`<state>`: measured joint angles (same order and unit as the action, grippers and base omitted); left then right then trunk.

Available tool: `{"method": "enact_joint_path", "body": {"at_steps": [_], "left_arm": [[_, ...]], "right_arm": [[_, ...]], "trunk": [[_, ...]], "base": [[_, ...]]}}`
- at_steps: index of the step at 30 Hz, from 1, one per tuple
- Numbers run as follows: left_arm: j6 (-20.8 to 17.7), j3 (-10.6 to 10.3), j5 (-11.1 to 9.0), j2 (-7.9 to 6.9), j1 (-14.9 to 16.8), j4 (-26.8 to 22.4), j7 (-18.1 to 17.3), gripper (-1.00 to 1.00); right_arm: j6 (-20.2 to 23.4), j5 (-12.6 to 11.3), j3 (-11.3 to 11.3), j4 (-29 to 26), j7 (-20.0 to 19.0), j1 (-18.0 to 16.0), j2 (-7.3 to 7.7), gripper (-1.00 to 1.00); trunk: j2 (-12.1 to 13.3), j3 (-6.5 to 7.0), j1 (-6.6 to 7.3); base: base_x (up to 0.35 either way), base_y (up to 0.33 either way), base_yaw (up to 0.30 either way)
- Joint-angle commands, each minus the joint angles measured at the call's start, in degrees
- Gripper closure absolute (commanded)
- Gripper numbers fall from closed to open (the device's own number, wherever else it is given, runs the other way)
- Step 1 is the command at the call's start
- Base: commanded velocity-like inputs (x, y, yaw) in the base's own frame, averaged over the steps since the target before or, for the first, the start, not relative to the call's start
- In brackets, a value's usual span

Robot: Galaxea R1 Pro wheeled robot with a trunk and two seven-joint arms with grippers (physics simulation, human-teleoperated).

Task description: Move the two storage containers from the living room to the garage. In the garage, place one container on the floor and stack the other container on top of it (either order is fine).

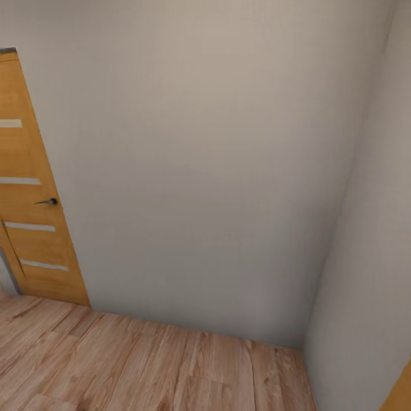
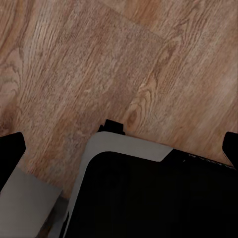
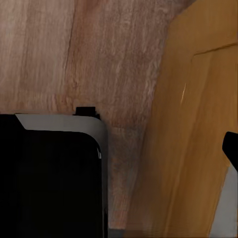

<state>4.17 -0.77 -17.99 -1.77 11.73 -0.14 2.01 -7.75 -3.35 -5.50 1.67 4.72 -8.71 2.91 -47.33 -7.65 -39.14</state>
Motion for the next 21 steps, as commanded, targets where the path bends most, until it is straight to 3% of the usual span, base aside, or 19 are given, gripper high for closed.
{"method": "enact_joint_path", "body": {"at_steps": [1,8,21], "left_arm": [[0.2,-0.1,-0.2,0.01,0.1,0.0,0.1,-1.0],[0.3,-0.1,-0.2,0.01,0.1,0.0,0.1,-1.0],[0.3,-0.1,-0.2,0.01,0.1,0.0,0.1,-1.0]], "right_arm": [[-0.3,-0.3,-0.5,0.2,0.1,-0.1,-0.01,-1.0],[-0.3,-0.3,-0.5,0.2,0.1,-0.1,-0.01,-1.0],[-0.3,-0.3,-0.5,0.2,0.1,-0.1,-0.01,-1.0]], "trunk": [[-0.1,-0.08,-0.04],[-0.1,-0.08,-0.04],[-0.1,-0.08,-0.04]], "base": [[0.322,0.071,0.267],[0.252,0.015,0.267],[0.011,0.0,0.267]]}}
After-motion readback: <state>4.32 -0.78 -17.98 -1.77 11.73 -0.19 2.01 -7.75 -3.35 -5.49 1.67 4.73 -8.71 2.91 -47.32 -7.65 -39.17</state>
